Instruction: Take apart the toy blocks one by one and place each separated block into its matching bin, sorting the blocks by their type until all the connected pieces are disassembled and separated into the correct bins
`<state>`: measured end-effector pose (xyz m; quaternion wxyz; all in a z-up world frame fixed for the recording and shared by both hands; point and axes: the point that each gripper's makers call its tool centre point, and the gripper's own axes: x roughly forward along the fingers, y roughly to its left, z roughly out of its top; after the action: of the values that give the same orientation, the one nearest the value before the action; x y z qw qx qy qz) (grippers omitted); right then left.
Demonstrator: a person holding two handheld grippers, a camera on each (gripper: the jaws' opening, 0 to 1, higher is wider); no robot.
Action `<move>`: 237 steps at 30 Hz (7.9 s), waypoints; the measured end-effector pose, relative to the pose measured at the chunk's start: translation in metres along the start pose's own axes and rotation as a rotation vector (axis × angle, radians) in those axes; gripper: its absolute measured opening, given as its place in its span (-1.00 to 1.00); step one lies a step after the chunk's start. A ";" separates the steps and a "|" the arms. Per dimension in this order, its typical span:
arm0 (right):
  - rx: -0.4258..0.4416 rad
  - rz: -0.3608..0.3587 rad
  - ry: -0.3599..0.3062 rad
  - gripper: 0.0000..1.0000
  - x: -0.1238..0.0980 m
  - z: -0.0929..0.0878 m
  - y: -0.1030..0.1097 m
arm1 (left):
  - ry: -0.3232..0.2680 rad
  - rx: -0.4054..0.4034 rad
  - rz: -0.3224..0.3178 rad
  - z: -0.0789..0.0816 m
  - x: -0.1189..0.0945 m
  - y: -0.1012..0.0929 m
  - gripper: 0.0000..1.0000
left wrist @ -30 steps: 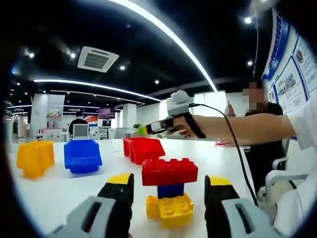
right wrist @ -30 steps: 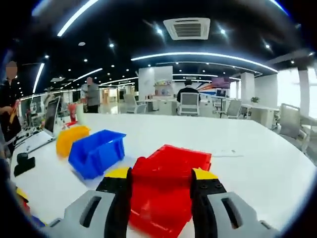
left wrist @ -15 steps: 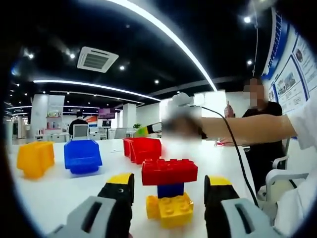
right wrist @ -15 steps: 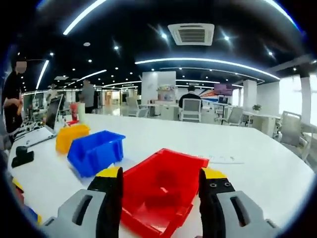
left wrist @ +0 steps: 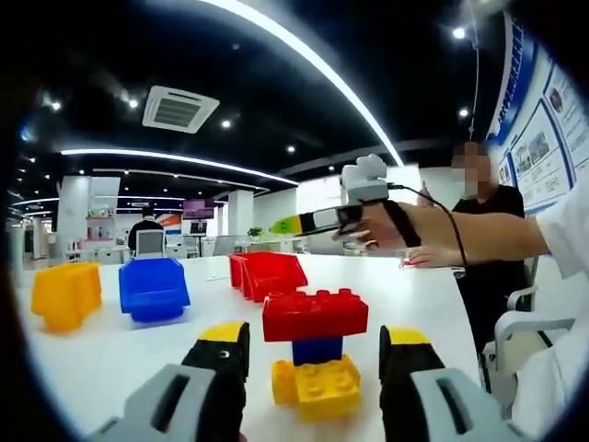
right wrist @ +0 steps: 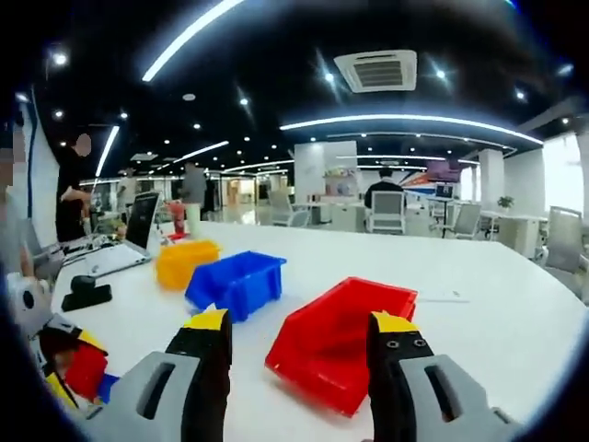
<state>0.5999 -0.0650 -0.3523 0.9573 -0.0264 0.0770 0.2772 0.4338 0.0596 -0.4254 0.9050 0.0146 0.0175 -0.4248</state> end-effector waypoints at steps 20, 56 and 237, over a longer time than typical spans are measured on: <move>0.017 0.294 -0.014 0.18 -0.086 -0.026 0.119 | 0.020 0.008 0.004 -0.004 0.002 0.001 0.15; -0.174 0.390 0.088 -0.39 -0.057 -0.070 0.200 | 0.043 0.033 0.000 -0.009 0.004 0.002 -0.48; -0.336 0.909 0.006 -0.51 -0.092 -0.067 0.184 | 0.140 -0.011 -0.241 -0.021 -0.003 -0.033 -0.46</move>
<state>0.4163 0.0355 -0.4050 0.7216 -0.1453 0.0377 0.6759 0.4063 0.0413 -0.4471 0.8440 0.0373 0.0847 -0.5282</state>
